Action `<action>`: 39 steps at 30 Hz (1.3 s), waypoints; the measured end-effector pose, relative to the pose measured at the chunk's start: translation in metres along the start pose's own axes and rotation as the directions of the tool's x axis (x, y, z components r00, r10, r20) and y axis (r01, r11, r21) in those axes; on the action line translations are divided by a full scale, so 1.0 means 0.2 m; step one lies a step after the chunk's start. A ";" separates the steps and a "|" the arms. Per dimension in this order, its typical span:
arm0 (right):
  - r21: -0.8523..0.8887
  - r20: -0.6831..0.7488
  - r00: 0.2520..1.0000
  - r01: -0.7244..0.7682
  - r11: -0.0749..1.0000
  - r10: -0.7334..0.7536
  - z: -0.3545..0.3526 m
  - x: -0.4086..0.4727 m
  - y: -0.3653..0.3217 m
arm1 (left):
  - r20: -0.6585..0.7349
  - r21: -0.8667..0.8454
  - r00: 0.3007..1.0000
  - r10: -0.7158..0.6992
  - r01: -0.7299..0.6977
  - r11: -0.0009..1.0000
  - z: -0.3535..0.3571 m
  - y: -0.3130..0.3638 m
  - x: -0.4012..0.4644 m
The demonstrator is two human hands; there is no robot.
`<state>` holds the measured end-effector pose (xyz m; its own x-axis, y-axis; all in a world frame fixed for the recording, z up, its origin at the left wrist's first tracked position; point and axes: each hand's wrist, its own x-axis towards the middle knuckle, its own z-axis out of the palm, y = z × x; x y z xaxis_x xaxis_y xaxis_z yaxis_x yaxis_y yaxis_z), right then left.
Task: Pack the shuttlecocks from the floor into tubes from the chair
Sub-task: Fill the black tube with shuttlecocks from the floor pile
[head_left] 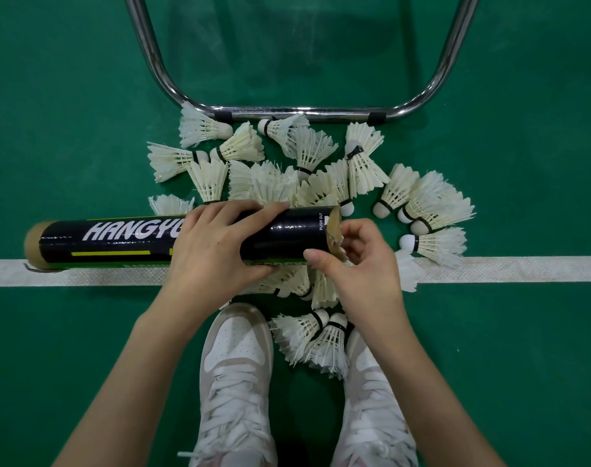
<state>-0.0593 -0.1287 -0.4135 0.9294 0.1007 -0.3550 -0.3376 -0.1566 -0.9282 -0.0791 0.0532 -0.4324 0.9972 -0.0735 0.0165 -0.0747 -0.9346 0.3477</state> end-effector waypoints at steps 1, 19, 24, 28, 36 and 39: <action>0.025 0.027 1.000 -0.006 1.000 0.006 0.00 0.00 0.00 | -0.004 -0.001 1.000 0.003 -0.003 1.000 0.00 0.00 0.00; 0.015 0.201 0.979 0.012 1.000 -0.015 -0.04 0.00 -0.01 | 0.007 0.011 1.000 0.006 -0.007 1.000 0.00 0.01 -0.01; 0.097 0.257 0.966 -0.019 0.995 -0.007 -0.05 0.01 -0.02 | 0.005 0.005 1.000 0.017 -0.017 1.000 0.01 0.01 -0.01; 0.128 0.312 0.950 -0.049 0.991 0.006 -0.06 0.02 -0.02 | -0.004 0.006 1.000 0.011 -0.011 1.000 0.00 0.02 -0.01; 0.104 0.434 0.900 -0.094 0.990 0.040 -0.08 0.05 -0.04 | 0.011 0.007 1.000 0.013 -0.013 1.000 0.00 0.02 -0.01; 0.095 0.437 0.899 -0.089 0.991 0.039 -0.08 0.05 -0.04 | 0.007 0.013 1.000 0.015 -0.015 1.000 0.00 0.02 0.00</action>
<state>-0.0447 -0.1419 -0.4085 0.7570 0.5138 -0.4037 -0.4315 -0.0708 -0.8993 -0.0803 0.0498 -0.4314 0.9958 -0.0899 0.0152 -0.0897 -0.9377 0.3357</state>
